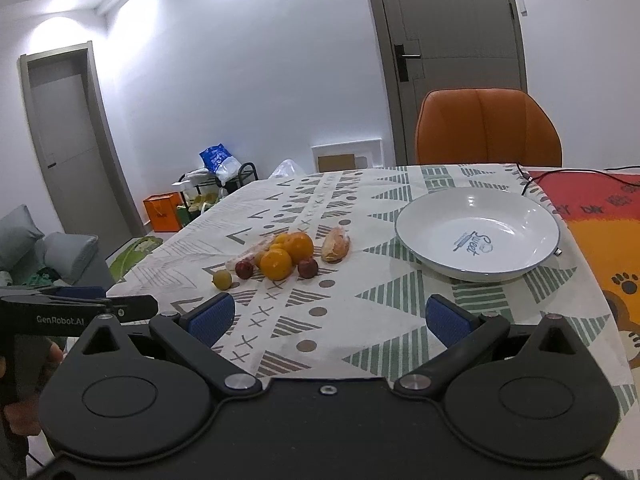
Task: Organize fruits
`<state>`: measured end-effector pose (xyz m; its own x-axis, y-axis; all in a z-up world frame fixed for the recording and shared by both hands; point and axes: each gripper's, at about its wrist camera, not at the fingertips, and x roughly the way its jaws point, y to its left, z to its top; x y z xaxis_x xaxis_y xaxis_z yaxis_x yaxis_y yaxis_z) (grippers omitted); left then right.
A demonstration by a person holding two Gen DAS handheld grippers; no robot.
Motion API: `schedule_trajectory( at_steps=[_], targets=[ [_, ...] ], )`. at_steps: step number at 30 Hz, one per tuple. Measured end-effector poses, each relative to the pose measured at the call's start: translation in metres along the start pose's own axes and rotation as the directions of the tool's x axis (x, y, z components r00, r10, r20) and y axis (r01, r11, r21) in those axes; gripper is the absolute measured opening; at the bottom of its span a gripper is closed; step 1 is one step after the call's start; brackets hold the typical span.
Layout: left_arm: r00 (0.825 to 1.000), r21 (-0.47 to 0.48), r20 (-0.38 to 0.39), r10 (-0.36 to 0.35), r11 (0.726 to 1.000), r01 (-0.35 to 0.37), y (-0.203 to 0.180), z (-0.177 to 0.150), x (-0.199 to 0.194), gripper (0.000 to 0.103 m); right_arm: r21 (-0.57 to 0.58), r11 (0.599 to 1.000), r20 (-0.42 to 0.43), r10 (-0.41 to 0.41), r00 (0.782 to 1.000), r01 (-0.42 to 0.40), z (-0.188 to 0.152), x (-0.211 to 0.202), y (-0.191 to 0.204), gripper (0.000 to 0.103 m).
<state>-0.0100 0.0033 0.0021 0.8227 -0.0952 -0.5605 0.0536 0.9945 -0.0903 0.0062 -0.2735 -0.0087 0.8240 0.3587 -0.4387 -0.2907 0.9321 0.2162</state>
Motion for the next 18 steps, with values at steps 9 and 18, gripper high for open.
schedule_trajectory(
  at_steps=[9, 18],
  targets=[
    [1.0, -0.014, -0.007, -0.008, 1.0, 0.008, -0.0009, 0.002, 0.0005, 0.103, -0.007, 1.0, 0.005, 0.008, 1.0, -0.008, 0.0004, 0.0001, 0.0009, 0.103],
    [1.0, -0.015, -0.002, -0.014, 1.0, 0.014, -0.0006, 0.0016, 0.0001, 0.102, -0.001, 1.0, 0.006, 0.024, 1.0, -0.024, 0.0001, 0.0, -0.0004, 0.103]
  ],
)
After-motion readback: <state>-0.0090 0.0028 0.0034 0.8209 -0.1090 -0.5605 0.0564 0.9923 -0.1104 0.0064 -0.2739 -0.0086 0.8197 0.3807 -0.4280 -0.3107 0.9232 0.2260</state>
